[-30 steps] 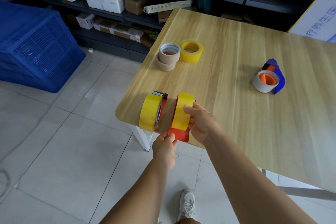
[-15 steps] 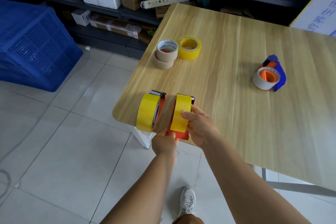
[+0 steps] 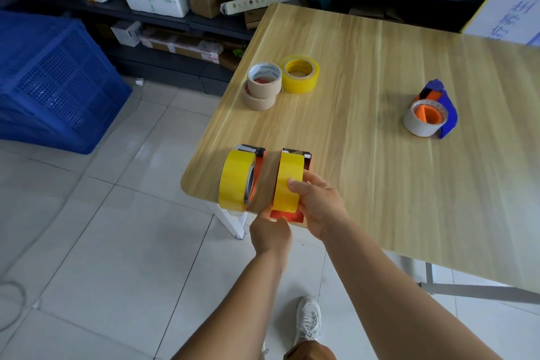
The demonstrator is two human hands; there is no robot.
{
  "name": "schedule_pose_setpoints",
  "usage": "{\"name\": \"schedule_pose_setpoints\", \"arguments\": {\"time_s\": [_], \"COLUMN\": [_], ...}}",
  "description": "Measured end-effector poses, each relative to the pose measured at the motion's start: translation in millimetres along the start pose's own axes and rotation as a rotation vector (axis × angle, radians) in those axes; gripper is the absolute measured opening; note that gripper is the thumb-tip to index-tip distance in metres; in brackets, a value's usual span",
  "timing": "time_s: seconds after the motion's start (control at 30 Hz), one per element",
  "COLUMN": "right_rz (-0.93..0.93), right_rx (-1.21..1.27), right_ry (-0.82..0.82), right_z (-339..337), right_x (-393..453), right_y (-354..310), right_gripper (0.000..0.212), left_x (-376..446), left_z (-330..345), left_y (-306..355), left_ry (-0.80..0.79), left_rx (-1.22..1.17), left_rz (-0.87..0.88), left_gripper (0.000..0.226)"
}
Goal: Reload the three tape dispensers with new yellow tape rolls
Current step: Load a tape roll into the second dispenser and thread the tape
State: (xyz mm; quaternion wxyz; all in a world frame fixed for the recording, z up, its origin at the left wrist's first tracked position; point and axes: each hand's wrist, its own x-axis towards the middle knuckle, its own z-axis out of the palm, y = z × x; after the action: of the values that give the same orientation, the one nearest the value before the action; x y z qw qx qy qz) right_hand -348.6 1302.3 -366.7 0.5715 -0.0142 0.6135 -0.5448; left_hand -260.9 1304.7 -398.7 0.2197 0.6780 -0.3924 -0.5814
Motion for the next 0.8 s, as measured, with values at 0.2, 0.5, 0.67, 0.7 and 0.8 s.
{"name": "schedule_pose_setpoints", "arguments": {"time_s": [0.2,0.5,0.67,0.7,0.8], "right_rz": [-0.034,-0.016,-0.042,-0.047,-0.061], "right_rx": [-0.048,-0.177,-0.191,-0.202,-0.256], "right_ry": [0.023,0.133,0.174,0.177,0.198], "right_z": [-2.0,2.0,3.7,4.5,7.5], "right_x": [-1.2,-1.7,-4.0,-5.5,-11.6], "right_y": [-1.3,-0.7,-0.8,-0.8,-2.5], "right_gripper": [0.030,0.055,0.045,0.045,0.024], "left_x": [-18.7,-11.1,-12.6,-13.1,-14.7], "left_z": [-1.6,-1.1,-0.2,-1.1,-3.8], "left_y": [4.1,17.9,26.4,27.5,30.5], "left_ry": [-0.121,-0.074,-0.022,-0.021,-0.021], "left_rx": [0.013,-0.134,-0.112,-0.082,-0.027], "left_rz": [0.119,-0.059,-0.051,-0.054,-0.070], "left_gripper": [0.041,0.038,0.025,0.032,0.045]}}
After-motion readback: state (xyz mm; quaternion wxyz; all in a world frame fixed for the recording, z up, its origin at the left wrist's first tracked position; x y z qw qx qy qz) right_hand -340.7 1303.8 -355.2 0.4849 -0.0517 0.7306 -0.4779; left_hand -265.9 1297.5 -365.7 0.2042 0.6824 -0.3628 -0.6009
